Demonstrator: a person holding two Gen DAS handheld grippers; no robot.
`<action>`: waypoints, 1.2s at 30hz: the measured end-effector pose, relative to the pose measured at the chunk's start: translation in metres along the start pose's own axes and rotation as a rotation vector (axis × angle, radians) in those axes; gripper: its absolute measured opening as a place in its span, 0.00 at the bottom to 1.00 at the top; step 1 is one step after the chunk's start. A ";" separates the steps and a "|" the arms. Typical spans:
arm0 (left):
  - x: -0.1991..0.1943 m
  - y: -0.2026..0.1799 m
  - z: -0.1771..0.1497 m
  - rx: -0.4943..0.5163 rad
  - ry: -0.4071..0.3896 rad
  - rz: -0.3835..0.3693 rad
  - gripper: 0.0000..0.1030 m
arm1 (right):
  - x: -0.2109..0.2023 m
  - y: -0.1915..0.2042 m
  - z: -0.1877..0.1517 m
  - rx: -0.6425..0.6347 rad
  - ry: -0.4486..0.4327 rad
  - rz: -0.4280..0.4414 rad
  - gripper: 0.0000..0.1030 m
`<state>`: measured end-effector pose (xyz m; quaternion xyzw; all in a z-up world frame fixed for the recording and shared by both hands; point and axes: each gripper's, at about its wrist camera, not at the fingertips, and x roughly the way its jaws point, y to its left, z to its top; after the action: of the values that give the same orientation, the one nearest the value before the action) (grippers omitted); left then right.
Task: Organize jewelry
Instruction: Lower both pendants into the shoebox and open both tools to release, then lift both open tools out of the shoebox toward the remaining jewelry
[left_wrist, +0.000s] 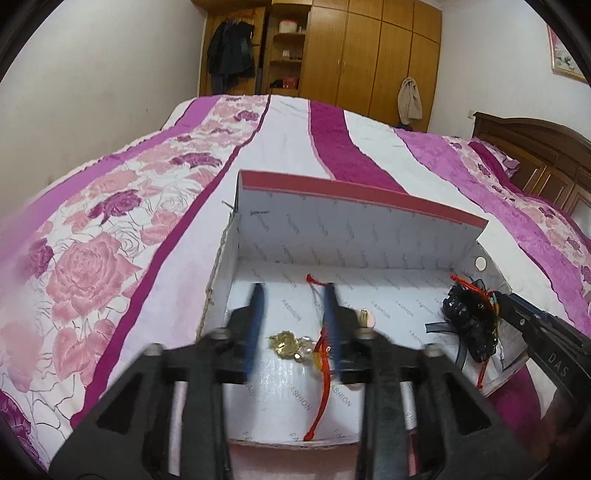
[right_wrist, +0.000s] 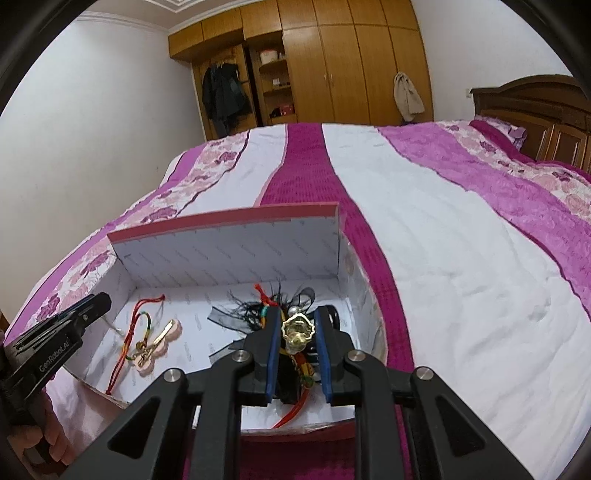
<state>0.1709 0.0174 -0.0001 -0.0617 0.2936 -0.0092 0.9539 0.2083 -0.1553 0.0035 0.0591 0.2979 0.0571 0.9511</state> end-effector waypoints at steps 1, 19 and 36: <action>-0.001 0.000 0.000 -0.004 -0.005 0.008 0.40 | 0.001 0.000 0.000 0.004 0.008 0.003 0.20; -0.040 0.007 0.010 -0.054 -0.023 -0.012 0.43 | -0.038 0.016 0.009 -0.017 -0.055 0.056 0.56; -0.097 -0.002 0.004 0.010 0.015 -0.026 0.43 | -0.103 0.023 0.003 -0.004 -0.072 0.087 0.56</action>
<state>0.0928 0.0208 0.0578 -0.0606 0.2999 -0.0237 0.9518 0.1239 -0.1475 0.0673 0.0720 0.2603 0.0970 0.9579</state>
